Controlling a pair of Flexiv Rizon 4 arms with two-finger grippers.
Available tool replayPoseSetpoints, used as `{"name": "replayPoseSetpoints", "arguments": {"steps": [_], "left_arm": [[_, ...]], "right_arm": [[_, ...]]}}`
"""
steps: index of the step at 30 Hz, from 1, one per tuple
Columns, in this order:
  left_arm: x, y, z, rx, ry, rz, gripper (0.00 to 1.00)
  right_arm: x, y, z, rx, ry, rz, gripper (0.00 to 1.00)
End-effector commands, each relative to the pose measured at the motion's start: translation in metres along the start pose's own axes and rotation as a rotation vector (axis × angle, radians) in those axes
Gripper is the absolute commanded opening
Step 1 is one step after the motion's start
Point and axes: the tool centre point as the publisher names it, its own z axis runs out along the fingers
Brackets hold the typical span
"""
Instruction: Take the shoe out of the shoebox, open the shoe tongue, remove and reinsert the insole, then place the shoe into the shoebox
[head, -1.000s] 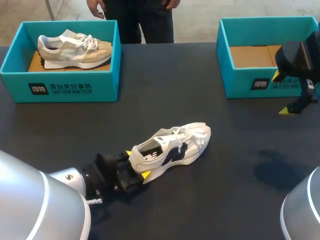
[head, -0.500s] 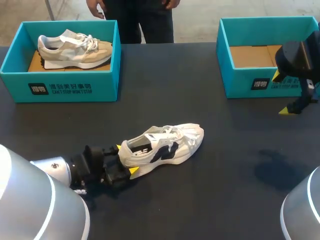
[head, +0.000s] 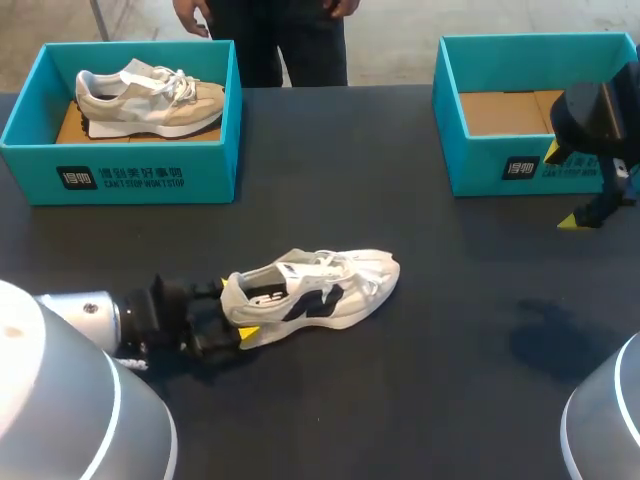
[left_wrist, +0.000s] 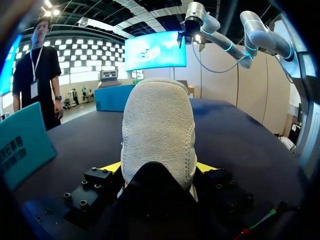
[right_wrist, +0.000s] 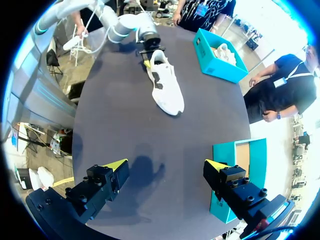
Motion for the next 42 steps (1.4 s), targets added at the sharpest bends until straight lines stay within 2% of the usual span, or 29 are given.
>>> {"name": "replayPoseSetpoints", "arguments": {"steps": [1,14,25,42], "left_arm": [[-0.006,0.000,-0.007,0.000,0.087,0.013,0.00],[-0.020,0.010,-0.014,-0.025,0.153,0.085,0.00],[-0.031,0.008,-0.019,-0.022,0.195,0.112,0.00],[-0.038,0.015,-0.014,-0.032,0.221,0.144,0.00]], "right_arm": [[-0.002,0.001,0.002,0.003,0.004,0.000,1.00],[-0.002,0.001,0.002,0.003,0.004,0.000,1.00],[-0.002,0.001,0.002,0.003,0.004,0.000,1.00],[-0.002,0.001,0.002,0.003,0.004,0.000,1.00]]}}
